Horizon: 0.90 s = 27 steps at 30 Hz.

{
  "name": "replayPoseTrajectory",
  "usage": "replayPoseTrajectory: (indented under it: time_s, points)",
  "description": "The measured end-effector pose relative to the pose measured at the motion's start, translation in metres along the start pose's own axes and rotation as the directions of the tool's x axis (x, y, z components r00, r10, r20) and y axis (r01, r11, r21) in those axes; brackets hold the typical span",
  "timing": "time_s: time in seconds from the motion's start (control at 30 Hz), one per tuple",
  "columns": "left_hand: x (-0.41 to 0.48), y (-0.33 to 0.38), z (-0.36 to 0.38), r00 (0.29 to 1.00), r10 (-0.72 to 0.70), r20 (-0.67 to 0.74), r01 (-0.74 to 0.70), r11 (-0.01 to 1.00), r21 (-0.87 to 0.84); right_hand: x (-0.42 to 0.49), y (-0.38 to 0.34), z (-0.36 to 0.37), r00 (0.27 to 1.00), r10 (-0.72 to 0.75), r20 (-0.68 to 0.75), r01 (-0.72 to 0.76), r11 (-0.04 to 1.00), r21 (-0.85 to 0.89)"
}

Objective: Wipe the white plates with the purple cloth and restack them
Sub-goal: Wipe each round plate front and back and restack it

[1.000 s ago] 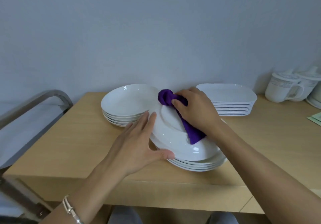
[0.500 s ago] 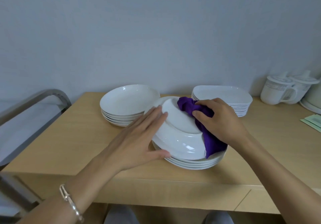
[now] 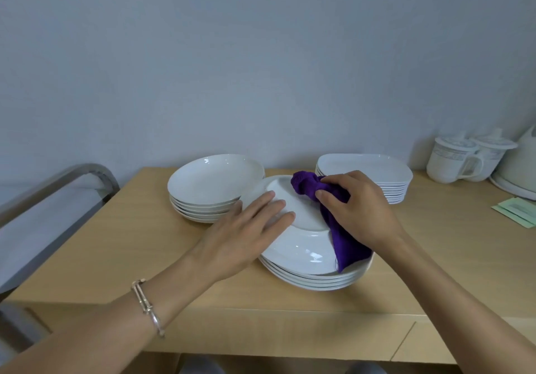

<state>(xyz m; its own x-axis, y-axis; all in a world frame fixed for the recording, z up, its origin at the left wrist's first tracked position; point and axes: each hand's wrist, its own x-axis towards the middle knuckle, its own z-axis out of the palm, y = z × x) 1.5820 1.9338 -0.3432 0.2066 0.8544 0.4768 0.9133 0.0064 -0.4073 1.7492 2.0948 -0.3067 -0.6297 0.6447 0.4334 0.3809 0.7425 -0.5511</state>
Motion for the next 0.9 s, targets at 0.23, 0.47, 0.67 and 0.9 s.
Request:
replayPoseTrajectory:
  time_s: [0.23,0.47,0.67,0.9]
  points:
    - [0.016,-0.003,-0.018,0.983,-0.012,-0.183,0.026,0.997,0.073,0.004,-0.015,-0.018,0.988,-0.026,-0.153,0.036,0.997,0.063]
    - [0.019,-0.034,-0.023,0.896,-0.384,-0.224,0.29,0.886,-0.362,0.009,-0.028,-0.044,0.906,0.01,-0.422,0.08,0.978,0.194]
    - [0.025,-0.055,-0.026,0.437,-0.899,0.025,0.608,0.275,-0.745,0.011,-0.021,-0.018,0.975,-0.06,-0.216,0.076,0.995,0.069]
    - [0.019,-0.077,-0.019,0.09,-0.88,0.466,0.247,-0.434,-0.867,0.003,0.0,0.032,0.982,0.005,0.19,0.007,0.998,-0.062]
